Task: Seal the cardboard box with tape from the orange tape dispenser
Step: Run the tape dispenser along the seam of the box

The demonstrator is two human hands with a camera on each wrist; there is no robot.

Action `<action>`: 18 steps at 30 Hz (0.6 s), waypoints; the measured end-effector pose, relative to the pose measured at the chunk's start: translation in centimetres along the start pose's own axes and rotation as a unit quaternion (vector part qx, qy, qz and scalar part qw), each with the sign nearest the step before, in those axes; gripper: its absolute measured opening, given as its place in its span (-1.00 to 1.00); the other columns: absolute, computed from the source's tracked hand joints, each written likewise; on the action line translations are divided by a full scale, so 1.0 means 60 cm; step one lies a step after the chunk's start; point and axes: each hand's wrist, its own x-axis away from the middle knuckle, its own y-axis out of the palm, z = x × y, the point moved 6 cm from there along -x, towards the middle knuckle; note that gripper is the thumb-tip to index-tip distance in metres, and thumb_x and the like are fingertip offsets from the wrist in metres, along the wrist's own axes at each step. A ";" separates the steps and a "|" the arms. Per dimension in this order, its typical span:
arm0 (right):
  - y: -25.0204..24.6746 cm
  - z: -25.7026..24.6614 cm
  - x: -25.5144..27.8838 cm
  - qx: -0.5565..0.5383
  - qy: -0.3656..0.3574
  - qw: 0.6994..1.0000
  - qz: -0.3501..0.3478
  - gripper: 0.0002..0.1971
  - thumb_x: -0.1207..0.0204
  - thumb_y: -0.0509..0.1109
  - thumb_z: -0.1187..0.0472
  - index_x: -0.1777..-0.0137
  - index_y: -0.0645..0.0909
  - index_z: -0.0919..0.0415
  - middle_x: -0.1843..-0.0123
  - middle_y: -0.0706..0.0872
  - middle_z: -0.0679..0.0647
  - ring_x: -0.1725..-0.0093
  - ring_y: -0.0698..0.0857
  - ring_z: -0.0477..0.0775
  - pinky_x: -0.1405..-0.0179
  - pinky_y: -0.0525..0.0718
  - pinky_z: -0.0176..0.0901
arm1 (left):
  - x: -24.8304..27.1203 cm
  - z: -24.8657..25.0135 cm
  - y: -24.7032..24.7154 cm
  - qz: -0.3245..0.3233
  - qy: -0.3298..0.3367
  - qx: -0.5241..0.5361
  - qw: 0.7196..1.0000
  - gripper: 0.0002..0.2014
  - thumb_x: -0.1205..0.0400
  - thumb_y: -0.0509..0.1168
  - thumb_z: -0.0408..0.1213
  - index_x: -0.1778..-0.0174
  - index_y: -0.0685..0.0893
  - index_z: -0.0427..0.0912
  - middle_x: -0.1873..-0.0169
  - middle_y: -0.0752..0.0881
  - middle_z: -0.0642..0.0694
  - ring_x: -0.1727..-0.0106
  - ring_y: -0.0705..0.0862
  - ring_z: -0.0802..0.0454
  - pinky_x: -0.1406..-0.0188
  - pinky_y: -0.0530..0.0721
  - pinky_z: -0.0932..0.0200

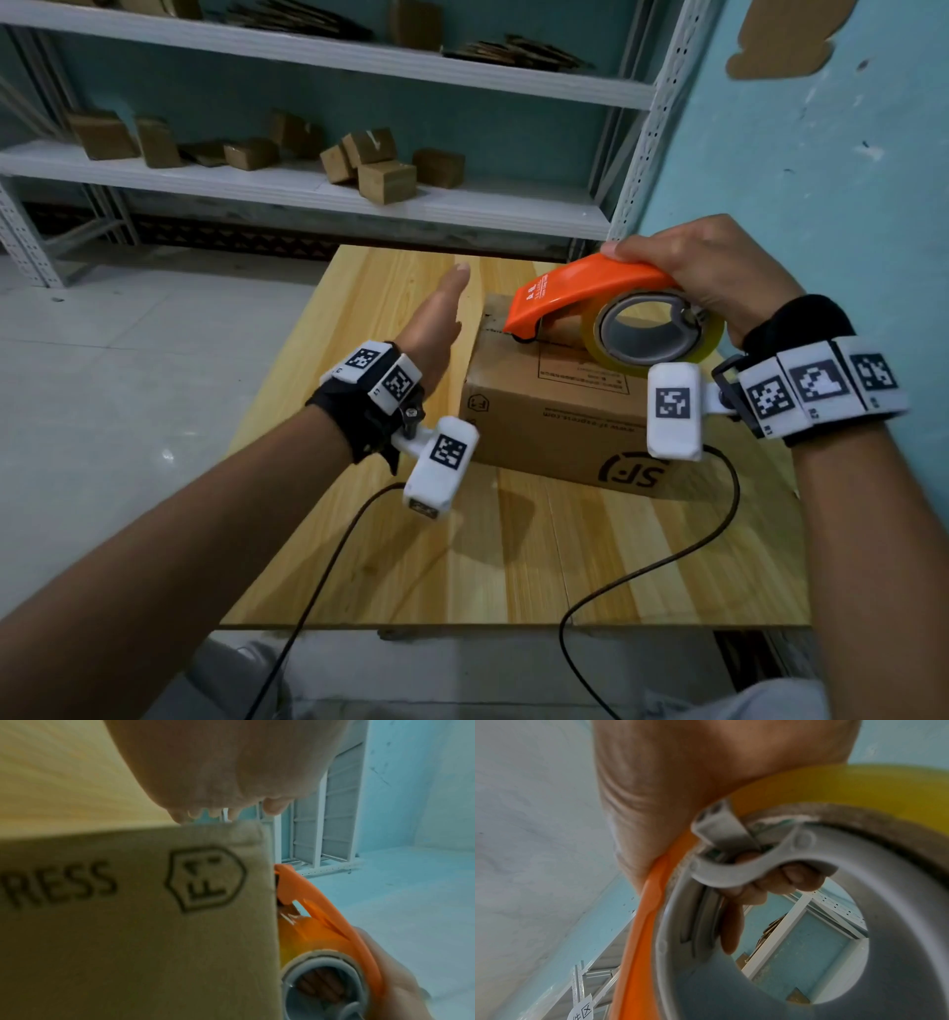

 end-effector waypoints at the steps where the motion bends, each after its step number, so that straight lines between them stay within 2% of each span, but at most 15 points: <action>1: 0.000 0.000 0.000 -0.001 -0.001 1.000 0.000 -0.36 -0.42 0.51 -0.21 0.02 0.71 0.50 0.13 0.76 0.41 0.28 0.67 0.13 0.18 0.56 -0.12 | 0.004 -0.001 0.005 0.006 -0.008 0.010 1.000 -0.41 -0.74 -0.03 0.14 -0.63 0.26 -0.10 -0.61 0.31 -0.11 -0.61 0.30 -0.11 -0.47 0.36 0.05; 2: 0.001 0.000 0.000 -0.002 -0.002 1.000 0.000 -0.37 -0.42 0.51 -0.21 0.03 0.72 0.49 0.13 0.77 0.40 0.28 0.68 0.13 0.17 0.56 -0.11 | 0.008 -0.005 0.009 0.008 -0.016 0.017 1.000 -0.46 -0.75 -0.04 0.11 -0.54 0.39 -0.14 -0.50 0.48 -0.15 -0.52 0.44 -0.13 -0.26 0.52 0.16; 4: 0.002 0.000 -0.002 0.000 -0.006 1.000 -0.003 -0.38 -0.41 0.52 -0.21 0.07 0.72 0.49 0.20 0.76 0.38 0.31 0.68 0.11 0.14 0.57 -0.11 | 0.021 -0.021 0.030 -0.049 -0.067 0.067 0.994 -0.52 -0.76 -0.08 0.12 -0.17 0.64 -0.12 -0.03 0.79 -0.16 -0.09 0.74 -0.11 0.16 0.67 0.27; 5: 0.004 -0.001 -0.002 0.004 -0.009 1.000 -0.004 -0.38 -0.41 0.53 -0.21 0.09 0.72 0.49 0.23 0.74 0.38 0.33 0.67 0.10 0.14 0.57 -0.11 | 0.026 -0.026 0.039 -0.077 -0.084 0.086 0.990 -0.50 -0.75 -0.09 0.14 0.00 0.65 -0.11 0.17 0.81 -0.16 0.11 0.77 -0.09 0.24 0.70 0.25; 6: 0.005 -0.002 -0.003 0.009 -0.012 1.000 -0.004 -0.38 -0.40 0.53 -0.21 0.10 0.72 0.48 0.24 0.74 0.38 0.33 0.67 0.09 0.14 0.57 -0.11 | 0.027 -0.031 0.042 -0.090 -0.085 0.092 0.988 -0.47 -0.74 -0.10 0.16 0.08 0.65 -0.13 0.26 0.79 -0.18 0.22 0.76 -0.08 0.25 0.72 0.23; 8: 0.005 -0.003 -0.003 0.012 -0.013 1.000 -0.002 -0.40 -0.41 0.53 -0.21 0.11 0.73 0.47 0.23 0.75 0.36 0.32 0.67 0.09 0.15 0.58 -0.11 | 0.025 -0.030 0.040 -0.096 -0.072 0.094 0.988 -0.44 -0.74 -0.11 0.18 0.05 0.63 -0.18 0.23 0.76 -0.22 0.25 0.74 -0.09 0.23 0.73 0.20; 12: 0.001 0.003 -0.002 -0.005 -0.003 1.000 -0.005 -0.38 -0.41 0.53 -0.20 0.08 0.71 0.50 0.32 0.71 0.22 0.35 0.65 0.07 0.16 0.57 -0.11 | 0.017 -0.034 0.037 -0.092 -0.053 0.076 0.991 -0.39 -0.74 -0.10 0.18 -0.25 0.62 -0.27 -0.05 0.76 -0.35 0.04 0.76 -0.17 0.00 0.70 0.09; 13: -0.001 0.006 -0.003 -0.008 -0.002 1.000 -0.005 -0.38 -0.41 0.53 -0.20 0.07 0.71 0.50 0.31 0.71 0.22 0.35 0.65 0.07 0.14 0.57 -0.11 | 0.016 -0.036 0.038 -0.094 -0.048 0.078 0.991 -0.40 -0.74 -0.09 0.16 -0.28 0.61 -0.27 -0.06 0.76 -0.34 0.05 0.77 -0.15 0.02 0.71 0.10; 16: -0.001 0.008 -0.002 -0.015 -0.001 1.000 -0.009 -0.37 -0.40 0.52 -0.20 0.05 0.71 0.51 0.29 0.72 0.24 0.34 0.66 0.08 0.11 0.58 -0.09 | 0.016 -0.039 0.039 -0.089 -0.045 0.091 0.991 -0.46 -0.75 -0.07 0.13 -0.19 0.63 -0.23 0.09 0.78 -0.27 0.19 0.78 -0.07 0.18 0.74 0.18; 18: 0.000 0.007 -0.002 -0.013 -0.001 1.000 -0.009 -0.37 -0.40 0.52 -0.21 0.05 0.71 0.49 0.30 0.72 0.21 0.35 0.66 0.06 0.15 0.58 -0.12 | 0.018 -0.039 0.038 -0.086 -0.046 0.080 0.992 -0.45 -0.75 -0.10 0.14 -0.20 0.62 -0.22 0.05 0.78 -0.25 0.11 0.77 -0.09 0.07 0.72 0.13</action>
